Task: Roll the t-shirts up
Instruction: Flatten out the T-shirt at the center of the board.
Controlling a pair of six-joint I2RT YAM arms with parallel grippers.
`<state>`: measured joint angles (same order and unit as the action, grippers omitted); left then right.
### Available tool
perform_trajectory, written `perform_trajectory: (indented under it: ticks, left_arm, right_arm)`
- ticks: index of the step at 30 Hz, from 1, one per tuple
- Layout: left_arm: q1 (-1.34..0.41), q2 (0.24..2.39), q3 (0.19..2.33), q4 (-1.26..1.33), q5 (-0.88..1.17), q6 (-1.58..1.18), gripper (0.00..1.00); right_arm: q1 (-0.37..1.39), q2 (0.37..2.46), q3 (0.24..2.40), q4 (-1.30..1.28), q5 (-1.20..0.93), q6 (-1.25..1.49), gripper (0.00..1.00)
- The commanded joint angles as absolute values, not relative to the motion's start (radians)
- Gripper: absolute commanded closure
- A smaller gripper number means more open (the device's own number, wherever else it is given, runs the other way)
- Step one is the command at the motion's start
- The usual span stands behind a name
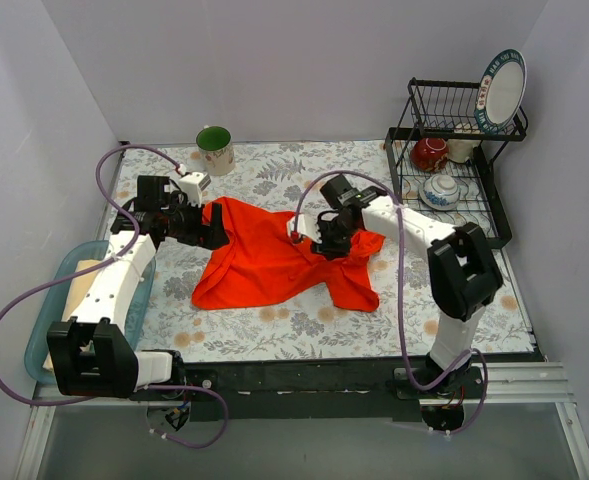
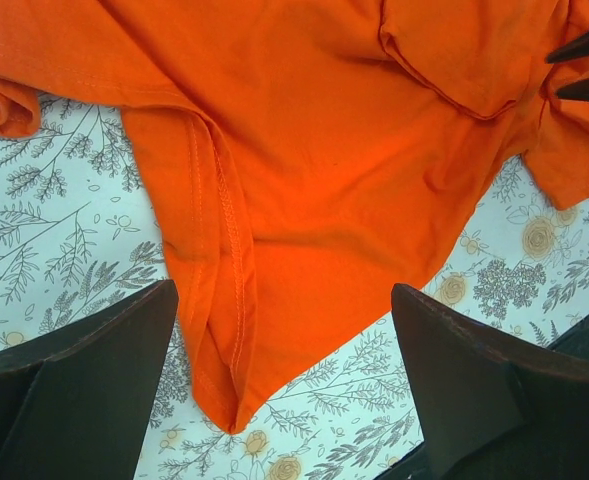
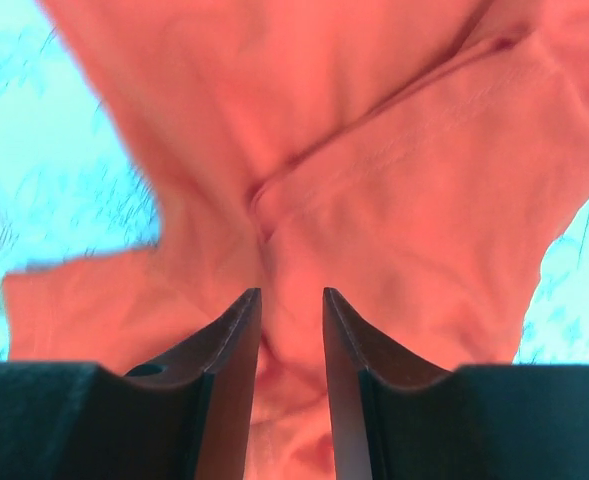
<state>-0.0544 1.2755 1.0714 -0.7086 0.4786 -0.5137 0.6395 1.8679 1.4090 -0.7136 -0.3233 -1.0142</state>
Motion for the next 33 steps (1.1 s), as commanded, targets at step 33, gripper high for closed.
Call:
perform_trajectory:
  ticks: [33]
  left_arm:
    - [-0.008, 1.215, 0.982, -0.716, 0.445, -0.451, 0.12]
  right_arm:
    - [0.607, 1.348, 0.904, -1.117, -0.227, -2.379, 0.57]
